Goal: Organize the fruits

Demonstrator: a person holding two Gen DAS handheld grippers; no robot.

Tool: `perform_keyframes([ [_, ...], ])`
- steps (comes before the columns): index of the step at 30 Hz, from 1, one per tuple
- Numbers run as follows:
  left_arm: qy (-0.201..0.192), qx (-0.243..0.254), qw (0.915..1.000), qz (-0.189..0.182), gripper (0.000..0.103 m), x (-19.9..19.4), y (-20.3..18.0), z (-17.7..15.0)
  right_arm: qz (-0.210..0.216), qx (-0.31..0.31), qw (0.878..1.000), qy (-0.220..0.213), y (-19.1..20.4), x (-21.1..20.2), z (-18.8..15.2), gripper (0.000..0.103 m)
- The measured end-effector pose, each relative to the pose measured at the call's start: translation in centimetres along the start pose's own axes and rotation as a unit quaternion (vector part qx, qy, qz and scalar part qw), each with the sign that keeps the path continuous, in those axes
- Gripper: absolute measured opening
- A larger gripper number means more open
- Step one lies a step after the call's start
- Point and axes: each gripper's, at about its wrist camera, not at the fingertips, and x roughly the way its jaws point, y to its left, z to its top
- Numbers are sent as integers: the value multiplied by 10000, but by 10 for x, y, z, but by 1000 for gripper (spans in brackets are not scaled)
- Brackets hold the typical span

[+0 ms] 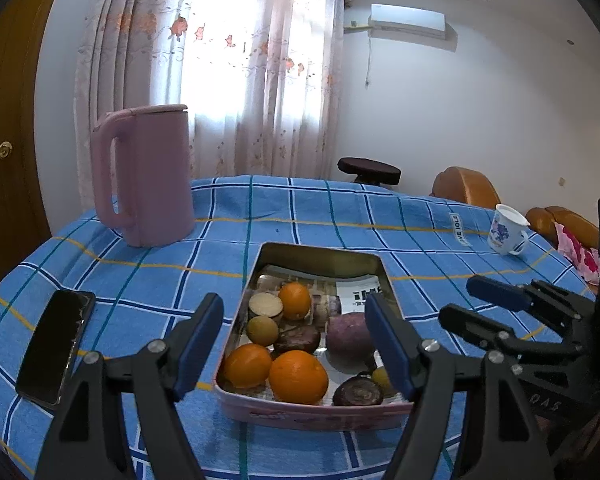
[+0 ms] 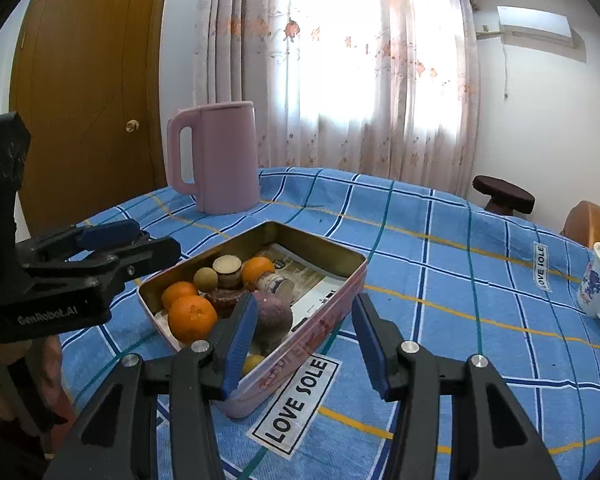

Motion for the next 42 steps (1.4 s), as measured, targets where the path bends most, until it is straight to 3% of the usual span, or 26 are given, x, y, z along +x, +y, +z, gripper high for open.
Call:
perform_keyframes([
  [6,-14,48,10000,14,80,-2,-5,0,-41,86,9999,-106,-5,-11,1,54],
  [9,0,68,10000,11,80,-1,-6,0,-93,128,9997,-179,-7,-15,1,67],
  [19,20,127,9999,1,80,-3,-12,-1,-127,159,9993,-320,-9,-25,0,67],
  [42,-1,191,9998,42,94,-5,-17,-1,-227,279,9989,-314,-17,-29,-5,67],
])
